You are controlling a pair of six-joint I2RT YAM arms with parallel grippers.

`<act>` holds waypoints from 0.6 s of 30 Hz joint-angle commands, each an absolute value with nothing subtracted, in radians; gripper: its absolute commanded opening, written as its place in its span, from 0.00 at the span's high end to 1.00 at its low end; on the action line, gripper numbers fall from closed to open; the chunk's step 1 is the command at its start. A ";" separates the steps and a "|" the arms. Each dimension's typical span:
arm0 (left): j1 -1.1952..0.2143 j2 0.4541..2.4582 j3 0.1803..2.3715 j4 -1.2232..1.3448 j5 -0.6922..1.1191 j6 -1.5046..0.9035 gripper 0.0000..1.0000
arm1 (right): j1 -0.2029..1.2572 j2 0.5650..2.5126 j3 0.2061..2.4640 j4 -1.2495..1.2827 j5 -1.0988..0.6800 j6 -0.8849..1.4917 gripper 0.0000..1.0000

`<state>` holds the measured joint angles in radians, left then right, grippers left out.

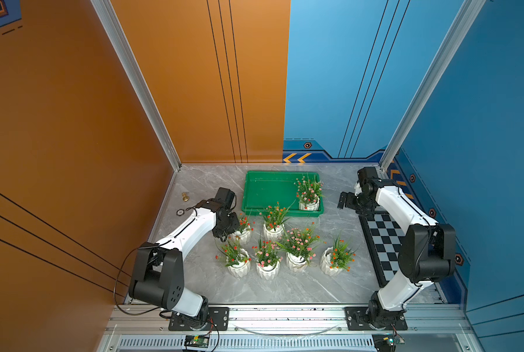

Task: Put the potted gypsophila into the storage box
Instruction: Pick up the baby's breath potted plant from the center of the board.

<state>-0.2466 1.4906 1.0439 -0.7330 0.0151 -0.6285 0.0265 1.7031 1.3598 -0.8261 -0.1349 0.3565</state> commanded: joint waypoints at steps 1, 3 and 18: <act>-0.225 1.438 1.083 -0.741 0.025 -0.614 1.00 | 0.021 1.665 1.349 -0.827 -0.138 0.344 0.00; -0.216 1.431 1.086 -0.741 0.029 -0.611 1.00 | 0.022 1.666 1.349 -0.827 -0.139 0.346 0.00; -0.144 1.377 1.083 -0.781 0.038 -0.581 1.00 | 0.023 1.672 1.365 -0.827 -0.147 0.347 0.00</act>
<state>-0.1669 1.4204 1.0439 -0.7647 0.0200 -0.6064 0.0265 1.7027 1.3598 -0.8261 -0.1349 0.3565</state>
